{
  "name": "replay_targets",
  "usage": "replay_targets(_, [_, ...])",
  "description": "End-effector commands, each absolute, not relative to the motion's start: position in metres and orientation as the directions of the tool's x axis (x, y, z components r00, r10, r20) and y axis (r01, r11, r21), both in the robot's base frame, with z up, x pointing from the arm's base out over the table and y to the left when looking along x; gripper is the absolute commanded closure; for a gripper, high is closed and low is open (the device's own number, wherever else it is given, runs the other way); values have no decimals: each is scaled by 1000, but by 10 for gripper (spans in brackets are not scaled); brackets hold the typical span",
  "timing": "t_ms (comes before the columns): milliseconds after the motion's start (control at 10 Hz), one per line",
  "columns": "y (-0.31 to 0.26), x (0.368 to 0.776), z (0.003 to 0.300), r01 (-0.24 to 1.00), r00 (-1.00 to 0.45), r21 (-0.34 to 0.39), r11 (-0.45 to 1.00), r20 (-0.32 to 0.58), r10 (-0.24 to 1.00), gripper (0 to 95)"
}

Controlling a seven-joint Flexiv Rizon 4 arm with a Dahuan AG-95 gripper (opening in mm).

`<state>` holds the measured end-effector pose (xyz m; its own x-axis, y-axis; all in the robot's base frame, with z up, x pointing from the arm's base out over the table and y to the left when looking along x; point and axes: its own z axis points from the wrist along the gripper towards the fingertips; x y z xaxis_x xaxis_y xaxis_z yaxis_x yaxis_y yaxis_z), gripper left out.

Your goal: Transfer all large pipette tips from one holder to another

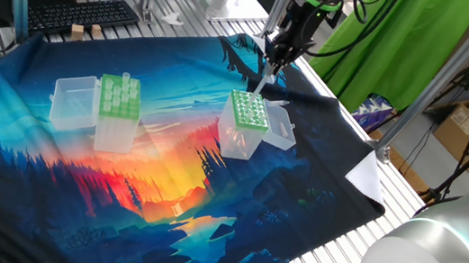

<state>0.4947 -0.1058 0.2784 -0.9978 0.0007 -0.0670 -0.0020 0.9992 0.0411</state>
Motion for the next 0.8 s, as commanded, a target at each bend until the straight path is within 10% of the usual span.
replay_targets(100, [-105,495,278,12,-998,53,999,-63,15,950])
replay_targets(800, [-104,496,280,34,-998,72,997,-55,38,950])
